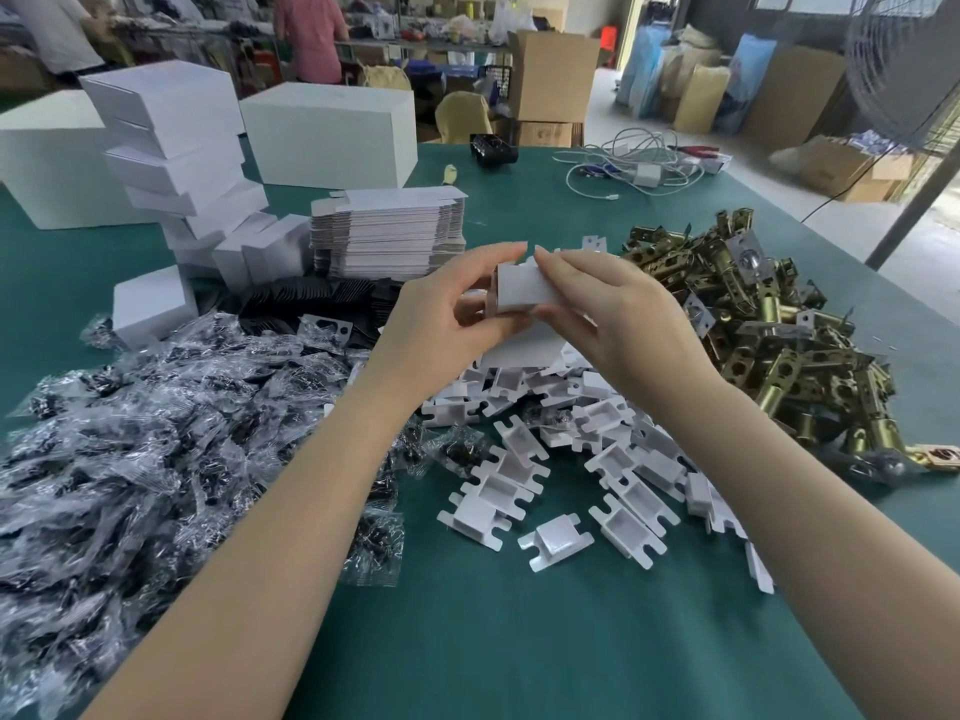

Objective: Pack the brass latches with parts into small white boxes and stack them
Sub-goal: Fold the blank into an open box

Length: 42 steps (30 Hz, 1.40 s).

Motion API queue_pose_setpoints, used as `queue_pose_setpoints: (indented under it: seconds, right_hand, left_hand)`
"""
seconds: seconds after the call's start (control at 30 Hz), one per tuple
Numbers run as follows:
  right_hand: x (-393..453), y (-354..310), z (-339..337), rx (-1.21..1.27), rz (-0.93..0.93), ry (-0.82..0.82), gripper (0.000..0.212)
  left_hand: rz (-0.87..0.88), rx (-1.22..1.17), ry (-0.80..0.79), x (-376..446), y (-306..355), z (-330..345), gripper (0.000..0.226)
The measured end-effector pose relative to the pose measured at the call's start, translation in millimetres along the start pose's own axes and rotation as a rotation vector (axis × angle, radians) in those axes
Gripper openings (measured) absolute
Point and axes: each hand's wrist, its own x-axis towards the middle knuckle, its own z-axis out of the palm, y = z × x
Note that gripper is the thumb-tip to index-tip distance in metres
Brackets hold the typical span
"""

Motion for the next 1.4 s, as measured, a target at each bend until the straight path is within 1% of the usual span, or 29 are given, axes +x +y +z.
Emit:
queue_pose_setpoints:
  seconds: [0.07,0.13,0.2,0.3,0.37,0.43,0.47,0.5,0.67,0.73,0.8,0.87,0.97,1.03,1.13,1.23,1.27,1.4]
  right_hand:
    - [-2.2,-1.9,3.0,0.041,0.039,-0.011,0.046]
    - [-3.6,-3.6,4.5,0.025,0.051,-0.010,0.046]
    - [-2.6,-3.5,4.2,-0.019,0.039,-0.041,0.046]
    - [0.0,-1.4,2.8,-0.078,0.013,-0.088,0.045]
    - [-1.9,-1.5,4.5,-0.076,-0.013,-0.105,0.046]
    - [-5.1,-2.0,6.9,-0.041,-0.016,-0.114,0.048]
    - [-6.1,-1.6,7.6,-0.025,-0.014,-0.112,0.048]
    - [-6.1,-0.7,8.0,-0.022,-0.017,-0.107,0.048]
    - [-6.2,1.8,7.3,-0.059,-0.039,-0.078,0.044]
    - [-10.0,1.3,6.7,-0.064,-0.046,-0.057,0.042]
    - [-13.6,1.3,6.9,-0.059,-0.031,-0.038,0.040]
    - [-15.6,1.9,6.5,-0.091,-0.016,-0.024,0.039]
    - [-14.3,-0.9,7.7,-0.169,-0.001,-0.012,0.039]
    - [-13.1,-6.4,10.9,-0.151,-0.001,-0.014,0.040]
    - [-11.4,-11.0,13.3,-0.114,-0.034,-0.068,0.047]
    - [-12.1,-10.2,12.0,-0.210,-0.048,-0.058,0.053]
    - [-12.2,-10.5,11.9,-0.228,-0.046,-0.070,0.054]
    - [-13.8,-14.7,17.0,-0.228,0.015,-0.216,0.061]
  left_hand:
    - [-0.002,0.013,0.009,-0.6,-2.0,1.1,0.047]
    - [-0.010,0.052,0.011,-0.3,-5.0,0.9,0.041]
    - [0.013,0.170,0.015,0.3,-6.7,-1.3,0.042]
    - [0.118,0.424,0.052,-0.1,-5.8,-4.3,0.046]
    - [0.215,0.574,0.086,-1.2,-5.3,-4.0,0.044]
    - [0.266,0.659,0.092,-0.9,-5.6,-2.1,0.042]
    - [0.269,0.663,0.090,-0.8,-6.4,-1.1,0.044]
    - [0.252,0.627,0.085,-1.1,-7.7,-0.1,0.045]
    - [0.058,0.252,0.049,-2.5,-17.6,2.3,0.051]
    - [0.029,0.119,0.054,-3.3,-20.1,4.9,0.049]
    - [0.012,0.058,0.057,-3.1,-20.8,7.3,0.044]
    - [-0.008,0.014,0.057,-2.3,-21.7,9.7,0.041]
    - [-0.002,0.000,0.061,-1.1,-24.0,12.4,0.044]
    - [-0.002,-0.026,0.072,-1.5,-24.1,14.0,0.047]
    - [-0.029,-0.020,0.069,-2.5,-24.5,14.0,0.044]
    - [-0.054,-0.032,0.072,-1.9,-25.9,14.4,0.042]
    - [-0.058,-0.038,0.073,-2.1,-26.1,15.4,0.043]
    - [-0.076,-0.075,0.116,-4.7,-22.8,19.2,0.047]
